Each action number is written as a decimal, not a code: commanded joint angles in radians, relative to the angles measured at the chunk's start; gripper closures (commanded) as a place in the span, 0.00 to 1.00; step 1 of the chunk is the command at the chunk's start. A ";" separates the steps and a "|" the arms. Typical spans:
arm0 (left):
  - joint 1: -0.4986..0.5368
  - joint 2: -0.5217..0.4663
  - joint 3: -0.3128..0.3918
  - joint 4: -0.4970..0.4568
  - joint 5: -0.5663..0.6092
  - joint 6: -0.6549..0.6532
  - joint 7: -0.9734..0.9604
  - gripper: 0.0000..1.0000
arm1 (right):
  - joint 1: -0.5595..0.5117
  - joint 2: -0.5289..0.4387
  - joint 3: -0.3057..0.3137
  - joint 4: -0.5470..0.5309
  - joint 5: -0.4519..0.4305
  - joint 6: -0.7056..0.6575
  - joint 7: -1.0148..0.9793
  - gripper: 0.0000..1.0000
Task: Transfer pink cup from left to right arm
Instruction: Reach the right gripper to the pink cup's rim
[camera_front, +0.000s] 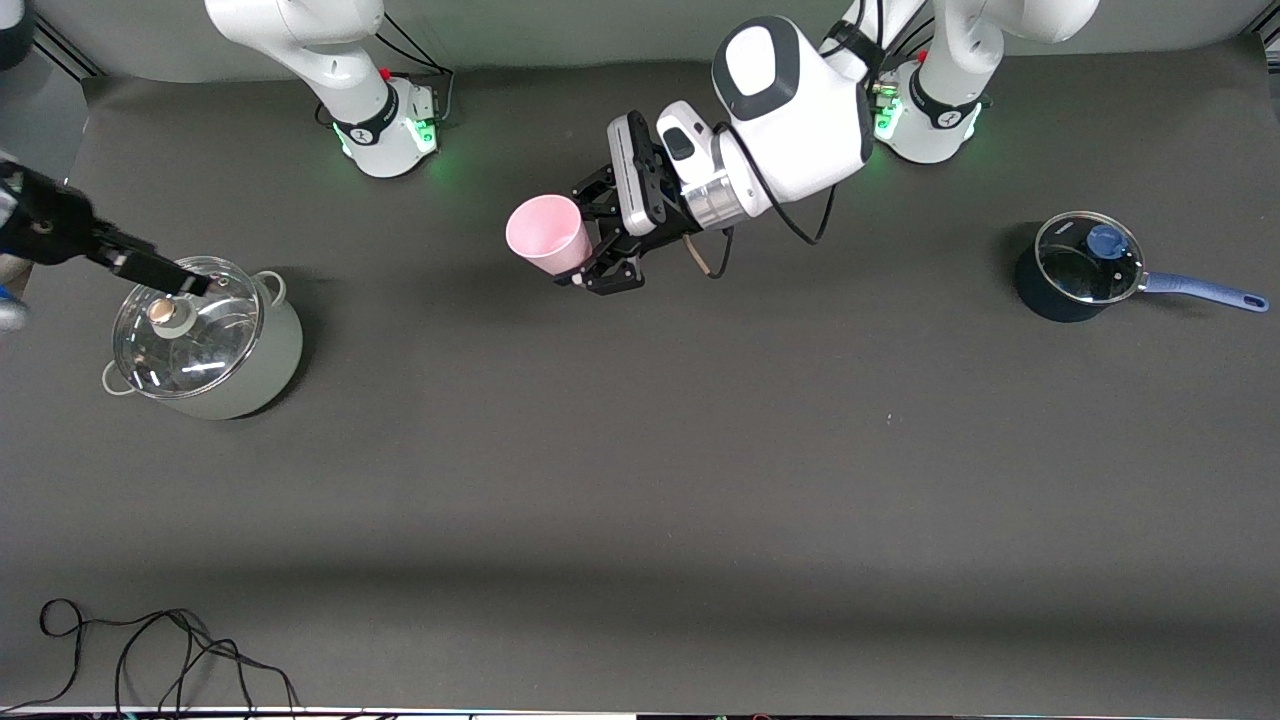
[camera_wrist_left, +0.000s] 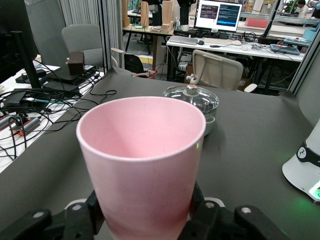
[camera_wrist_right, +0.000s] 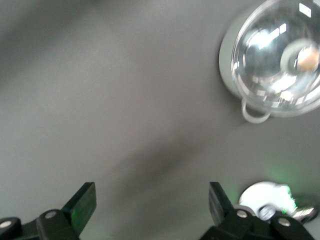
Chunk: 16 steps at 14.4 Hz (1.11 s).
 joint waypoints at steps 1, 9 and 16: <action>-0.001 -0.033 0.004 -0.030 -0.017 -0.003 -0.008 0.58 | 0.111 0.008 -0.002 0.029 0.028 -0.019 0.338 0.00; 0.005 -0.046 0.004 -0.039 -0.017 -0.014 -0.006 0.58 | 0.299 0.117 -0.004 0.257 0.211 -0.019 0.896 0.00; 0.005 -0.042 0.007 -0.039 -0.019 -0.013 -0.006 0.58 | 0.421 0.152 -0.002 0.299 0.255 -0.005 0.951 0.00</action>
